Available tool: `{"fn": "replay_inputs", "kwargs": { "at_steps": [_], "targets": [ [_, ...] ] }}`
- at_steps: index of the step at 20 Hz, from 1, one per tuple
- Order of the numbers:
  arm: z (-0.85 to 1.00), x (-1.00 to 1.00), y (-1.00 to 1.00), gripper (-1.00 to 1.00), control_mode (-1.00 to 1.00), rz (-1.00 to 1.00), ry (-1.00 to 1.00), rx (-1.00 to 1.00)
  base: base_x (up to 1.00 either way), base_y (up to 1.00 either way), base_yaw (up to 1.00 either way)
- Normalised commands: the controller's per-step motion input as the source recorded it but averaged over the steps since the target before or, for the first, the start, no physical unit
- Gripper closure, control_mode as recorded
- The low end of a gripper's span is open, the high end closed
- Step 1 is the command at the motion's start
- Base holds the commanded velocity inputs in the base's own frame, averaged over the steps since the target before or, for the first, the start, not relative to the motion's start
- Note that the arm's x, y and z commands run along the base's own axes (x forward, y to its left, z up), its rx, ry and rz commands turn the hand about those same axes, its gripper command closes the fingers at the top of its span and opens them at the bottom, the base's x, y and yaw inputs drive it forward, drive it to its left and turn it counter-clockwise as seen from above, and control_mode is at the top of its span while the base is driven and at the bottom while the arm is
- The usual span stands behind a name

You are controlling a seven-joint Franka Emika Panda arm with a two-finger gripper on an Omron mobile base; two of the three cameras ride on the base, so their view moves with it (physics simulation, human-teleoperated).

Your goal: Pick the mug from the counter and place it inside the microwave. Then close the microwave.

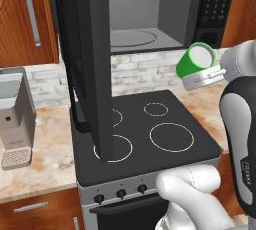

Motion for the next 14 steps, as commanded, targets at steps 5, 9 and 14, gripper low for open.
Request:
{"fn": "replay_inputs", "kwargs": {
  "at_steps": [5, 9, 14],
  "targets": [
    [0.11, 0.29, 0.03, 1.00, -1.00, 0.00, 0.00, 0.00, 0.00, 0.00, 0.00],
    [0.36, 0.20, 0.11, 1.00, -1.00, 0.00, 0.05, 0.00, 0.00, 0.00, 0.00],
    [0.45, 0.01, 0.13, 1.00, -1.00, 0.00, 0.03, 0.00, 0.00, 0.00, 0.00]
  ]
}}
